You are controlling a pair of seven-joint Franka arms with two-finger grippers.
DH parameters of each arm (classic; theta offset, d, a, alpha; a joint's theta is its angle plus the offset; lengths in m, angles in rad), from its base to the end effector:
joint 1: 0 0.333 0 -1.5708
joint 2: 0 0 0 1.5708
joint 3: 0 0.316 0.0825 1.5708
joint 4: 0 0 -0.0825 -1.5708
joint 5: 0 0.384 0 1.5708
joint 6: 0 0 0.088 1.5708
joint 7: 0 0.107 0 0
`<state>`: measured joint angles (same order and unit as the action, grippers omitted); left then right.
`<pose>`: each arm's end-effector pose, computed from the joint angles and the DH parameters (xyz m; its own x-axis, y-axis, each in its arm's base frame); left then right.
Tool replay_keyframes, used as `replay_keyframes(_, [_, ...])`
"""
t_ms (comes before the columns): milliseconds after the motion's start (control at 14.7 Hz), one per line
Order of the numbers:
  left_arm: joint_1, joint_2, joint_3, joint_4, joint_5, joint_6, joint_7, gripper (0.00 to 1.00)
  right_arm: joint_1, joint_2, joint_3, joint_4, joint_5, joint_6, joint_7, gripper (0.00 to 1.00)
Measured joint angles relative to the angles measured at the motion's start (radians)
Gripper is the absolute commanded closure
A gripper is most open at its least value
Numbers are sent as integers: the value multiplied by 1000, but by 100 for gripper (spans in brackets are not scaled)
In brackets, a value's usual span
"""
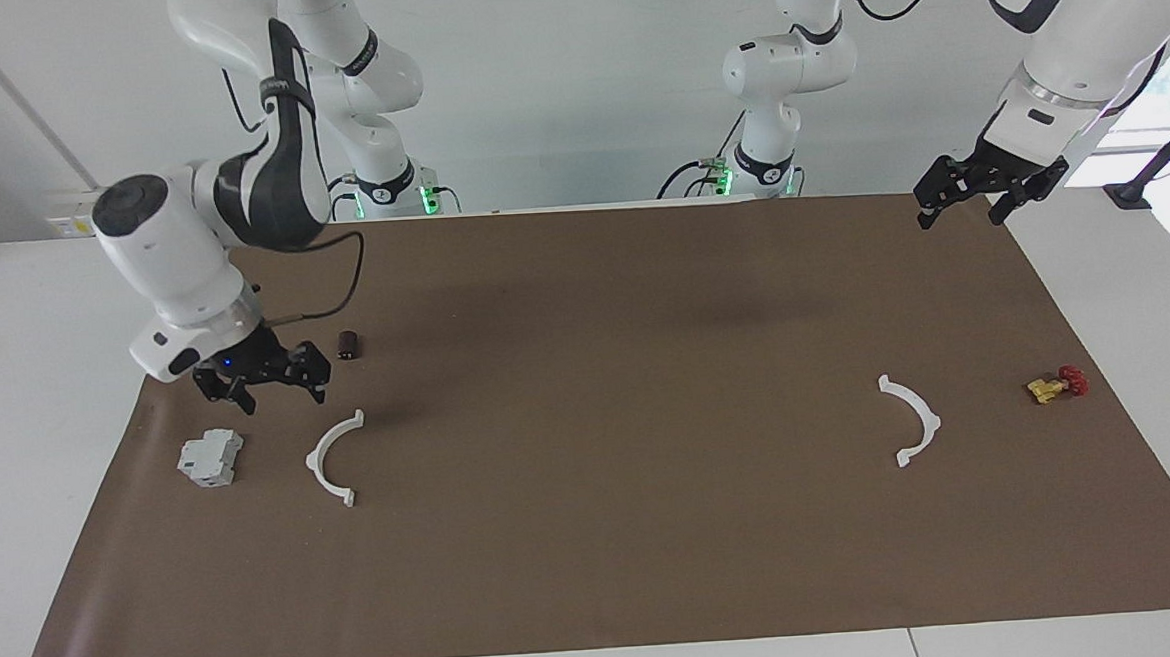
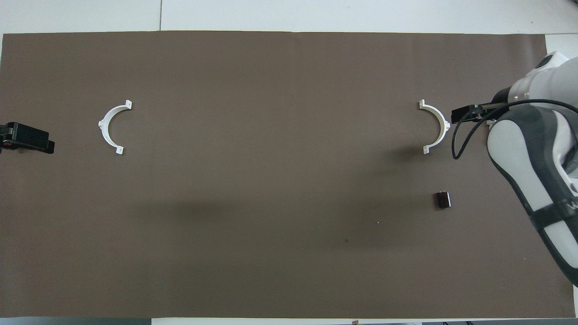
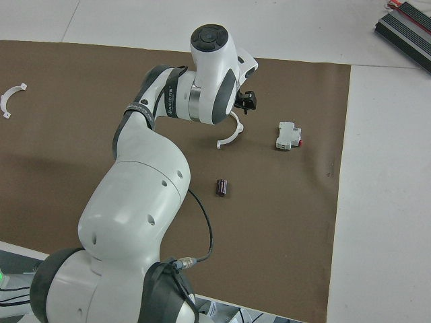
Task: Assemble drain pipe with both arms
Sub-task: 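Grasp the white clamp half nearest the right gripper with the right gripper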
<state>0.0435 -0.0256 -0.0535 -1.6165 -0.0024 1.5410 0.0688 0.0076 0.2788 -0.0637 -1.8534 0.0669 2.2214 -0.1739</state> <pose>0.5425 -0.0061 0.6145 0.9957 -0.0787 -0.0497 -0.0786 -0.9969 0.0045 0.6317 -0.0309 0.3811 0.9922 0.0814 0.0946 0.0839 -0.9962 -0.0231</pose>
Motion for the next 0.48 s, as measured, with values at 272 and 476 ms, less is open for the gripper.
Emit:
replay_keyframes(272, [0,0,0,0,0,0,0,0,-6,124,0,1,20,86,-73,22])
replay_keyframes(476, [0,0,0,-1,0,-8,0,0,-4,129,1,1,23,87,-80,34])
